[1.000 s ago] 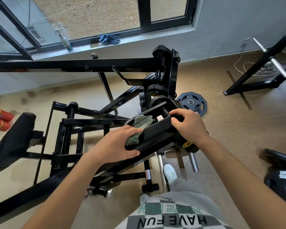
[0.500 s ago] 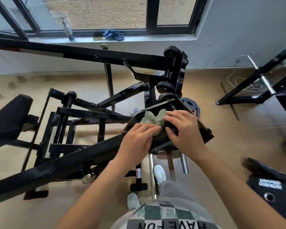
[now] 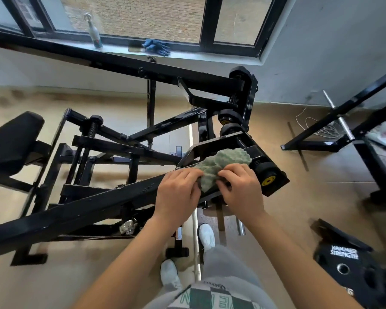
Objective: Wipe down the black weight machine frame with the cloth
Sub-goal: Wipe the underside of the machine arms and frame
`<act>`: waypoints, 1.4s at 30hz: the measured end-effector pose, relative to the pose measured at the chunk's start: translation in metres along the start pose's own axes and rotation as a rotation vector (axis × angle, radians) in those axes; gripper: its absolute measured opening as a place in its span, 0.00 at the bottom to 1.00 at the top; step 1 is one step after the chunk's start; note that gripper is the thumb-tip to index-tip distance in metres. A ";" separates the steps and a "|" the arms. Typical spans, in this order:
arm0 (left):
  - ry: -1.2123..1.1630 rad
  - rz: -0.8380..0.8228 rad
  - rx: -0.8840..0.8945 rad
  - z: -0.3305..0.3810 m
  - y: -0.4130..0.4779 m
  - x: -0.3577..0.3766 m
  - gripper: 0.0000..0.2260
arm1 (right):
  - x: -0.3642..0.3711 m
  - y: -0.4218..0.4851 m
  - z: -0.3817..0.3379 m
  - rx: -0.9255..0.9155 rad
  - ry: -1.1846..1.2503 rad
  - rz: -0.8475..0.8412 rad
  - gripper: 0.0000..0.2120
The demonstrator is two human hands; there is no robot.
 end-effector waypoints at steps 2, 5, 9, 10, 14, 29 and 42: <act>-0.029 -0.054 -0.015 0.003 0.008 0.001 0.16 | -0.002 -0.003 0.004 0.079 -0.029 -0.047 0.15; 0.009 -0.127 -0.003 0.008 0.023 0.007 0.22 | -0.011 0.007 0.018 0.149 -0.059 -0.134 0.19; 0.060 -0.176 -0.023 0.009 0.039 0.027 0.24 | -0.023 0.036 0.038 0.113 -0.140 -0.188 0.14; 0.075 -0.161 -0.017 0.012 0.043 0.031 0.23 | -0.024 0.044 0.045 0.112 -0.147 -0.209 0.13; 0.116 0.011 0.045 0.031 0.045 0.036 0.15 | -0.029 0.065 0.067 0.133 -0.107 -0.309 0.14; 0.399 0.238 -0.306 0.020 -0.035 0.003 0.06 | 0.021 0.048 -0.014 -0.332 0.101 -0.452 0.20; 0.549 0.107 -0.691 -0.021 -0.084 -0.054 0.04 | 0.065 0.029 -0.101 -0.496 0.242 -0.492 0.19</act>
Point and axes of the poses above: each hand's wrist, its own y-axis towards the middle knuckle, its own x-axis out of the palm, z = x × y, the point moved 5 cm from there along y, towards the middle knuckle, and after that the axes turned 8 degrees about x, right-handed, at the moved point
